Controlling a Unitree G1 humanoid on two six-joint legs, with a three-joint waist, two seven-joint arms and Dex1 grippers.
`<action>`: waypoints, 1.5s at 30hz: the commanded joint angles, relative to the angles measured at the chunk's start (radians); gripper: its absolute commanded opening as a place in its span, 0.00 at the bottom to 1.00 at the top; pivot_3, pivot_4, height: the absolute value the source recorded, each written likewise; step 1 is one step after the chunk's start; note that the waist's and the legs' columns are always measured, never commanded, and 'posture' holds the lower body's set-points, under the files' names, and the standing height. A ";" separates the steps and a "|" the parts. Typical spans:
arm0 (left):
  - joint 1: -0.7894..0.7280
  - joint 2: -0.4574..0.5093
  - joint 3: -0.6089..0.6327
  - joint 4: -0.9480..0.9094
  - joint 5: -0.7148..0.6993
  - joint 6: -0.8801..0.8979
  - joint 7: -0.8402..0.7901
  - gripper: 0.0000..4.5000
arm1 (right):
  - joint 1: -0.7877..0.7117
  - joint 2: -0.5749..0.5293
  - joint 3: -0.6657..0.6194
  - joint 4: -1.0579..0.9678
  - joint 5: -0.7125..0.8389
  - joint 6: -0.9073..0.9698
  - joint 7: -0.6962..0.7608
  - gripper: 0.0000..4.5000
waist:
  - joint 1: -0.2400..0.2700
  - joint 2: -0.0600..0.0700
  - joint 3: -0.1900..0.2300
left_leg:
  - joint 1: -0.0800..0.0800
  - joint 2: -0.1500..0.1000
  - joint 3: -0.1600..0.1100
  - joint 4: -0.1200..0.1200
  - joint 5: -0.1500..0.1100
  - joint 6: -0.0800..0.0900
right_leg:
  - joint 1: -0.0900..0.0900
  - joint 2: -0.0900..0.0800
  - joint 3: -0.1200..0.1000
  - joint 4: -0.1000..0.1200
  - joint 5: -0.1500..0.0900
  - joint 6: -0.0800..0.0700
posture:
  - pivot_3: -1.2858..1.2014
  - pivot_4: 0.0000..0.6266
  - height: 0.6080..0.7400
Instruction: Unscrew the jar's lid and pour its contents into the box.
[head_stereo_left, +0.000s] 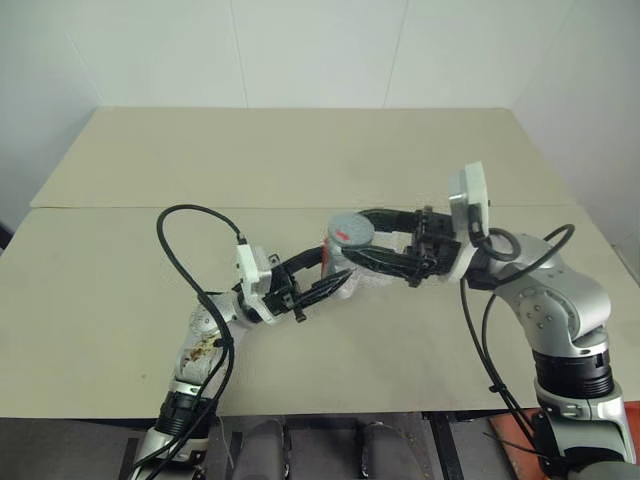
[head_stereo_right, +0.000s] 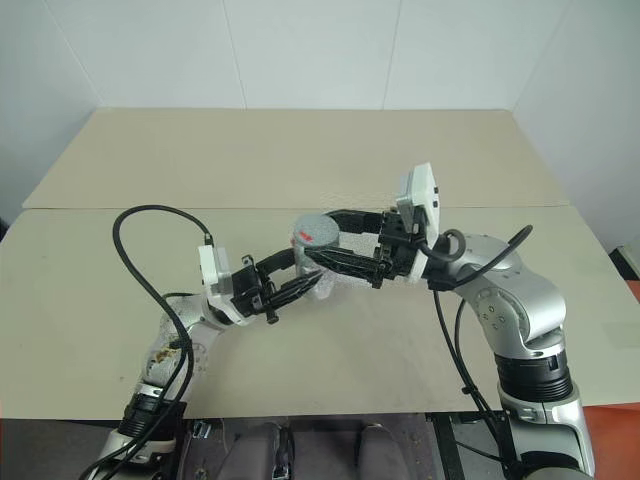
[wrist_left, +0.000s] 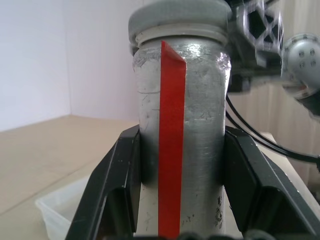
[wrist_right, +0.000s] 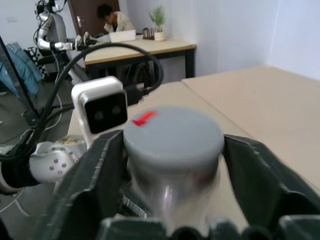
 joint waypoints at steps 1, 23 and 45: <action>-0.006 0.000 -0.001 -0.026 -0.001 -0.005 -0.005 0.44 | -0.029 0.003 -0.020 -0.031 -0.016 -0.033 -0.025 0.94 | 0.000 0.000 0.000 | 0.000 0.000 0.000 0.000 0.000 0.000 | 0.000 0.000 0.000 0.000 0.000 0.000 | 0.52 0.24 1.00; -0.019 -0.017 0.007 -0.017 -0.005 -0.019 -0.002 0.44 | -0.026 -0.038 -0.031 -0.029 0.079 0.046 0.028 0.86 | 0.000 0.000 0.000 | 0.000 0.000 0.000 0.000 0.000 0.000 | 0.000 0.000 0.000 0.000 0.000 0.000 | 0.52 0.24 1.00; -0.011 0.003 0.005 -0.008 -0.003 -0.016 -0.028 0.44 | 0.005 -0.051 -0.094 -0.012 0.050 -0.124 0.112 0.67 | 0.000 0.000 0.000 | 0.000 0.000 0.000 0.000 0.000 0.000 | 0.000 0.000 0.000 0.000 0.000 0.000 | 0.52 0.24 1.00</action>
